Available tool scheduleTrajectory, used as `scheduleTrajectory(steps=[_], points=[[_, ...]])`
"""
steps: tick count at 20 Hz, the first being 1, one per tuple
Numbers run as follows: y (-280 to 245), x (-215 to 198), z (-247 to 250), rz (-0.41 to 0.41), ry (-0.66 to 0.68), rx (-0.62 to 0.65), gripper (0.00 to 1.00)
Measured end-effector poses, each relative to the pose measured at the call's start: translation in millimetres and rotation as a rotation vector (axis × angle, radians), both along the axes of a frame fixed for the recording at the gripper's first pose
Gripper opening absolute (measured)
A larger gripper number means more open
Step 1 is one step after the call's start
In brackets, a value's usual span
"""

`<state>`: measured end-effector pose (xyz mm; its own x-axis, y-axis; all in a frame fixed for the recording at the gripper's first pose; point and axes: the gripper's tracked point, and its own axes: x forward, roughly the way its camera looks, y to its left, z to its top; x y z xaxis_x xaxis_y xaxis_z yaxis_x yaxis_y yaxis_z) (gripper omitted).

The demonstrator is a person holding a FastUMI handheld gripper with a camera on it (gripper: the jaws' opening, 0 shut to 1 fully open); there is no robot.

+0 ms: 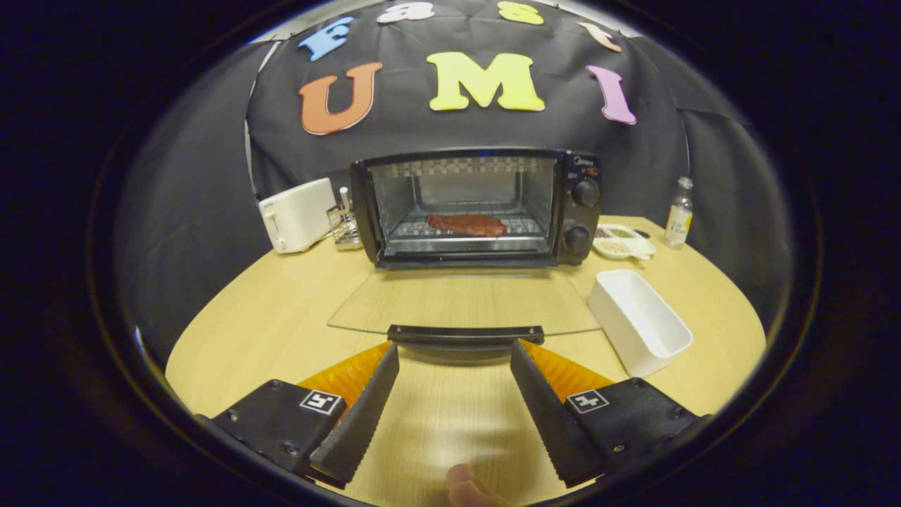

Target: Open the toaster oven, put the food inside, and close the toaster oven door.

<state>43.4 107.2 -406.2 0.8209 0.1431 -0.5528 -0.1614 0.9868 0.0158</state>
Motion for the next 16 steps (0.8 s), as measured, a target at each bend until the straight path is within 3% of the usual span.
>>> scheduleTrajectory(steps=[7, 16], points=[[4, 14, -42, -0.026, 0.111, -0.009, 1.0], [-5, 29, -29, -0.036, 0.032, -0.048, 1.0]])
